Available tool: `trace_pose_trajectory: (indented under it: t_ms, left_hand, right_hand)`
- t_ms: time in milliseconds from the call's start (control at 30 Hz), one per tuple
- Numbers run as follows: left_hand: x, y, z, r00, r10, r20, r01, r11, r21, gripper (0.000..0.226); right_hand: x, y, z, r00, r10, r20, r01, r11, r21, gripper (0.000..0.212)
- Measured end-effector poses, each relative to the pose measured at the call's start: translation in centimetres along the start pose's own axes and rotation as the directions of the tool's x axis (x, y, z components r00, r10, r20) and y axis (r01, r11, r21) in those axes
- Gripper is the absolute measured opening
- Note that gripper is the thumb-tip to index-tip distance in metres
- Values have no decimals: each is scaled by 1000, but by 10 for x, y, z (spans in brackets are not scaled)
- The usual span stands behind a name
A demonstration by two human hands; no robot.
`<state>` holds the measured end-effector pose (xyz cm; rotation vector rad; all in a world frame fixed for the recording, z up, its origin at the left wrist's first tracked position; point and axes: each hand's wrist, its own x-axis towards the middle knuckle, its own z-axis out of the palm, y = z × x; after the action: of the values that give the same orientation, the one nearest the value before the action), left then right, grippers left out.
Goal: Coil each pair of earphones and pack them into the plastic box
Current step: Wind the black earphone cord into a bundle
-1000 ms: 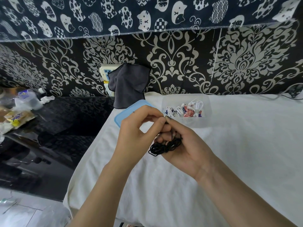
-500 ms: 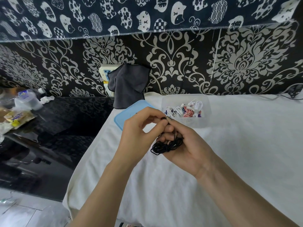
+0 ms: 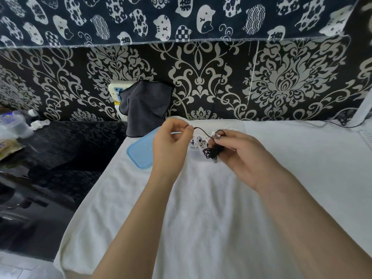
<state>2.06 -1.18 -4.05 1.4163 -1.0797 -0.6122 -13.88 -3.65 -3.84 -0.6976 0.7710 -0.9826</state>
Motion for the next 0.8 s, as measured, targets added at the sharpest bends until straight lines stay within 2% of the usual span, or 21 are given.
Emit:
trace_pose_trajectory:
  t_ms: [67, 167, 267, 333, 433, 633, 733, 800]
  left_hand:
    - [4, -1, 14, 1000, -19, 22, 18, 1000, 21, 4]
    - [7, -2, 36, 996, -41, 84, 37, 998, 51, 3]
    - [9, -7, 50, 992, -50, 113, 42, 997, 70, 6]
    - [10, -14, 57, 986, -33, 162, 13, 993, 120, 13]
    - [10, -24, 65, 962, 38, 269, -112, 957, 266, 28]
    - [5, -40, 64, 916, 175, 361, -334, 831, 444, 32]
    - [5, -46, 58, 897, 207, 391, -394, 775, 495, 31]
    - [5, -49, 53, 892, 211, 400, -412, 744, 525, 30]
  right_hand:
    - [9, -1, -11, 985, -119, -125, 103, 987, -121, 13]
    - [20, -6, -24, 919, -309, -245, 211, 910, -357, 31]
    - [33, -10, -32, 849, -494, -188, 258, 698, -668, 40]
    - [43, -9, -37, 827, -552, -105, 250, 529, -811, 43]
    - [51, -5, -40, 856, -517, -19, 180, 331, -926, 48]
    - [46, -7, -38, 906, -417, 78, 135, 110, -985, 53]
    - [39, -15, -34, 912, -404, 78, 79, -15, -997, 50]
    - [36, -18, -30, 905, -420, 62, 50, -41, -998, 45]
